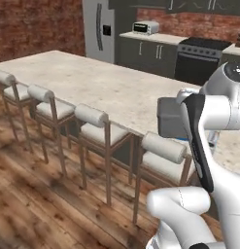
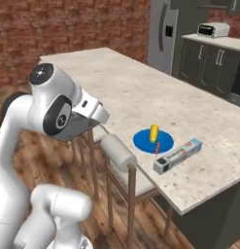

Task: Retrieve the tupperware and aluminum foil from the cabinet and place them on the dining counter near the plate with corn and kebab skewer to prepare for storing leftovers.

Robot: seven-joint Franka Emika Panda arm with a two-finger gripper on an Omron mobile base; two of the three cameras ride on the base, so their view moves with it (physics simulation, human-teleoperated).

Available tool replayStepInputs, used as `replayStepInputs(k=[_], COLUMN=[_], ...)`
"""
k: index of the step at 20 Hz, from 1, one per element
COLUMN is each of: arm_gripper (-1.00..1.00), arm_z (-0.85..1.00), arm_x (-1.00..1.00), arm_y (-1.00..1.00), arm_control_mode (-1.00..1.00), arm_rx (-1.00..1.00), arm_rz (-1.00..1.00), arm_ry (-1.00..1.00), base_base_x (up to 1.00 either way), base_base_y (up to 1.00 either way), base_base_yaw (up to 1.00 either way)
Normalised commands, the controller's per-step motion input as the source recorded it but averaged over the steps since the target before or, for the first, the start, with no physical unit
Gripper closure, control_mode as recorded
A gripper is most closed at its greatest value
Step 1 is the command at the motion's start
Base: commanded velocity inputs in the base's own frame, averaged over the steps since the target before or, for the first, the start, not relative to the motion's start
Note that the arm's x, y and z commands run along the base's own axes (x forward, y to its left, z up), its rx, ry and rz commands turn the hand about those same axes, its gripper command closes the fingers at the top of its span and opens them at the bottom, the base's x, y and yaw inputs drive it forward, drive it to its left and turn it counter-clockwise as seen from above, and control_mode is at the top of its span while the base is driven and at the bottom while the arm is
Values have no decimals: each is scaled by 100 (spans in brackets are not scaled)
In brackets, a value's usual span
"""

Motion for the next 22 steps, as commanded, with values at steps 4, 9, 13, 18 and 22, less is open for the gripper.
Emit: replayStepInputs(k=[4, 9, 13, 18, 22], arm_gripper=[100, 100, 100, 100, 100], arm_z=[0, 0, 0, 0, 0], arm_x=[0, 0, 0, 0, 0], arm_y=[0, 0, 0, 0, 0], arm_control_mode=[100, 100, 100, 100, 100], arm_rx=[0, 0, 0, 0, 0], arm_rz=[0, 0, 0, 0, 0], arm_ry=[0, 0, 0, 0, 0], base_base_x=[60, 58, 59, 62, 74], base_base_y=[69, 71, 60, 48, 26], base_base_yaw=[-69, -70, -69, -67, -58])
